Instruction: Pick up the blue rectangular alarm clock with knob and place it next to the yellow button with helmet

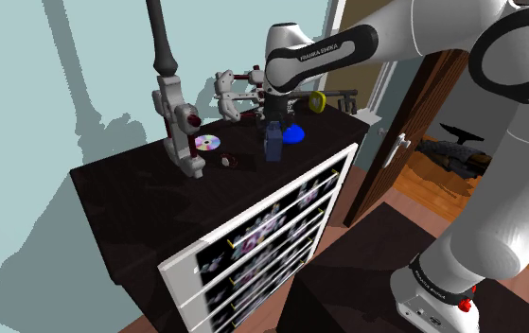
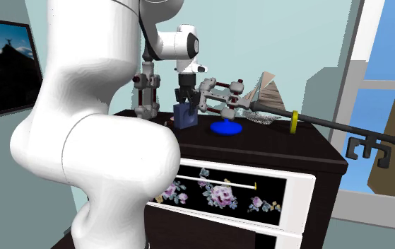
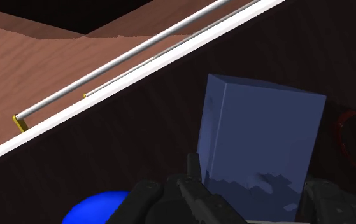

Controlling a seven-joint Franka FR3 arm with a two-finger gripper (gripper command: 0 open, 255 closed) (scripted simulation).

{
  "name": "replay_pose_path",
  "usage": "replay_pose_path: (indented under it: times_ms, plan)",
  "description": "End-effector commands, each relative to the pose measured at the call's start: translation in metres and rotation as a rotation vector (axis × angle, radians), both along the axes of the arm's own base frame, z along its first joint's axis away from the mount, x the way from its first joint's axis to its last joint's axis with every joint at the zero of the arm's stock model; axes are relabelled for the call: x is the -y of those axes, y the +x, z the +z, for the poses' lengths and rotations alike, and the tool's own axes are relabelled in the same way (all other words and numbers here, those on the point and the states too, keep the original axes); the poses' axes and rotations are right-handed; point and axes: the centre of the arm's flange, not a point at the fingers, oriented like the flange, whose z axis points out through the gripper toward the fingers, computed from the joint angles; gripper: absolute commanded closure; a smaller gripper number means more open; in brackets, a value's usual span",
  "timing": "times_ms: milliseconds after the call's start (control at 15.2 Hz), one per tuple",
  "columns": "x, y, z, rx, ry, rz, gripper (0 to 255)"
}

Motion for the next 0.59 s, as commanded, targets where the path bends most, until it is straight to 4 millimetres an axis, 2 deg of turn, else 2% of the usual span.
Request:
replay_pose_path:
  times_ms: [0,528]
  plan:
    - [0.001,0.0,0.011,0.0,0.0,0.0,255]
    - [0.001,0.0,0.053,0.0,0.0,0.0,255]
